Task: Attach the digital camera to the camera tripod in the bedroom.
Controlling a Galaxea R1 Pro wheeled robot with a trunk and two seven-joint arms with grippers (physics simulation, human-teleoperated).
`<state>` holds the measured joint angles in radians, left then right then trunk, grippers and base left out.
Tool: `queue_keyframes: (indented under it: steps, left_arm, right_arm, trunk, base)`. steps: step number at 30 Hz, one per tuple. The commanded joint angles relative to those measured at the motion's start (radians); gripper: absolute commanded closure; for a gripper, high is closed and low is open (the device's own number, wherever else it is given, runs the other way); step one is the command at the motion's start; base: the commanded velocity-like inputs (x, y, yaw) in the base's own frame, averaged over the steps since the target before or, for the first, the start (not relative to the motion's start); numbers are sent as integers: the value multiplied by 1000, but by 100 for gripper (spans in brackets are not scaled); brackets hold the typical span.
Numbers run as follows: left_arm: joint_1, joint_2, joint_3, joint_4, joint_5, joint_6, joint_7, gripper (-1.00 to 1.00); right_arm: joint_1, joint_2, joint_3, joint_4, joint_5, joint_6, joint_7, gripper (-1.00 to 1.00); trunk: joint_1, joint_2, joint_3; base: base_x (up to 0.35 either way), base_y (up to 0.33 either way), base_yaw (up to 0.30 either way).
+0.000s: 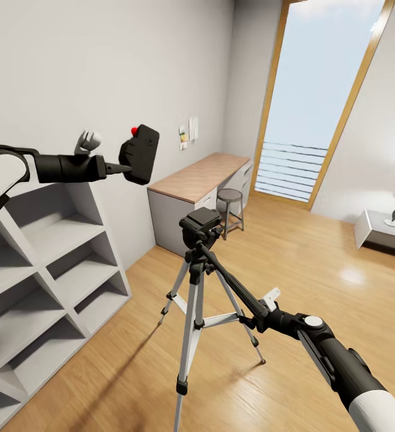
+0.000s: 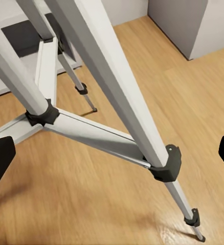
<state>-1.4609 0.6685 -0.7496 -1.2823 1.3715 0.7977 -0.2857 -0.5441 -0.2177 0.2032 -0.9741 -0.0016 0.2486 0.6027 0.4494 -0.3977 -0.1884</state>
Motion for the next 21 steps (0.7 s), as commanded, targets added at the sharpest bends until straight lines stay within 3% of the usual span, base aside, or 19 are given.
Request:
queue_keyframes:
  steps: [1, 12, 14, 19, 21]
  left_arm:
    - [0, 0, -2, -5, -19, 1, -10, 100]
    - [-13, -28, 5, -66, -188, 5, -20, 100]
    - [-17, -31, 6, -68, -202, 5, -20, 100]
    - [-33, -46, 7, -74, -281, 2, -26, 100]
    - [-35, -48, 8, -75, -293, 0, -29, 100]
  right_arm:
    - [-1, 0, 1, -2, 0, 6, 2, -100]
    - [-1, 3, 6, -3, 0, 8, 0, -100]
    - [0, 3, 7, -4, 1, 9, 0, -100]
    - [1, 4, 7, -13, 0, 8, -1, -100]
    - [1, 4, 7, -14, 0, 7, -1, -100]
  trunk:
    - [1, -2, -2]
    - [1, -2, -2]
    - [1, -2, -2]
    - [1, -2, -2]
    - [1, -2, -2]
  base:
    - [0, 0, 0]
    - [0, 0, 0]
    - [0, 0, 0]
    - [0, 0, 0]
    - [0, 0, 0]
